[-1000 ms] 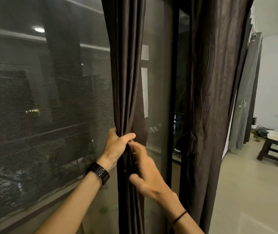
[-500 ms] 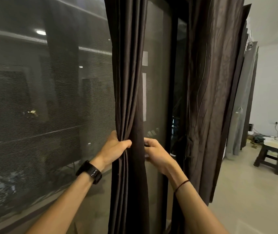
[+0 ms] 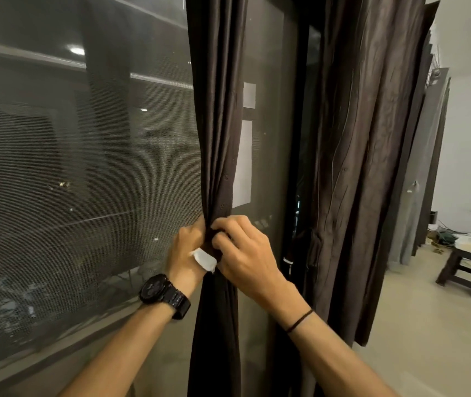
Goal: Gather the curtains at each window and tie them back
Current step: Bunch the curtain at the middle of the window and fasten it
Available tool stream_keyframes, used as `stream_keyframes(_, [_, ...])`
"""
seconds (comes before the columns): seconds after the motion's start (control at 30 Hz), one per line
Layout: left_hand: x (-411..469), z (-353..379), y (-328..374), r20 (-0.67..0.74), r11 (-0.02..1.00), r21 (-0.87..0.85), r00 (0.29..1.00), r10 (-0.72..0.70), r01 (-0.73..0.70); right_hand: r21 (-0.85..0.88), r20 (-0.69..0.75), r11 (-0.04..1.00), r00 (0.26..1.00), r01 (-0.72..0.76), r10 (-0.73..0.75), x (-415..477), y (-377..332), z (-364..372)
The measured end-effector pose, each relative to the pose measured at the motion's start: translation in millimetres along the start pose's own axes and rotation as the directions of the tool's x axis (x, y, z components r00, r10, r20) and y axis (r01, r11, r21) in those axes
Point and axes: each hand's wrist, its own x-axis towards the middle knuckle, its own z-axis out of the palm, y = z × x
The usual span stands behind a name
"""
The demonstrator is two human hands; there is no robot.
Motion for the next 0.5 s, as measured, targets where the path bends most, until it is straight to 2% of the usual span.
stream_keyframes(0.1, [-2, 0, -6, -0.051, 0.994, -0.104, 0.998, 0.022, -0.027, 0.059, 0.150, 0.974, 0.963, 0.218, -0.225, 9, 13, -8])
stream_keyframes(0.13, [-1, -1, -7, -0.027, 0.981, -0.190, 0.999, -0.047, 0.041, 0.075, 0.195, 0.960, 0.940, 0.269, -0.279, 11, 17, -10])
stream_keyframes(0.2, [2, 0, -11, 0.046, 0.864, -0.458, 0.976, -0.214, 0.211, 0.085, 0.276, 0.956, 0.915, 0.282, -0.294, 12, 22, -14])
stream_keyframes(0.23, [1, 5, -13, 0.087, 0.789, -0.544, 0.955, -0.285, 0.285, 0.075, 0.314, 0.969, 0.916, 0.237, -0.248, 11, 25, -14])
stream_keyframes(0.33, [-9, 7, 1, 0.197, 0.607, -0.687, 0.906, -0.374, 0.400, 0.059, 0.388, 0.998, 0.921, 0.004, -0.026, 4, 33, -14])
stream_keyframes(0.4, [-15, 11, 8, 0.310, 0.464, -0.760, 0.882, -0.355, 0.454, 0.082, 0.428, 0.989, 0.901, -0.122, 0.075, -3, 38, -13])
stream_keyframes(0.5, [-15, 12, 12, 0.427, 0.321, -0.779, 0.830, -0.358, 0.539, 0.183, 0.410, 0.958, 0.903, -0.221, 0.130, -6, 44, -16])
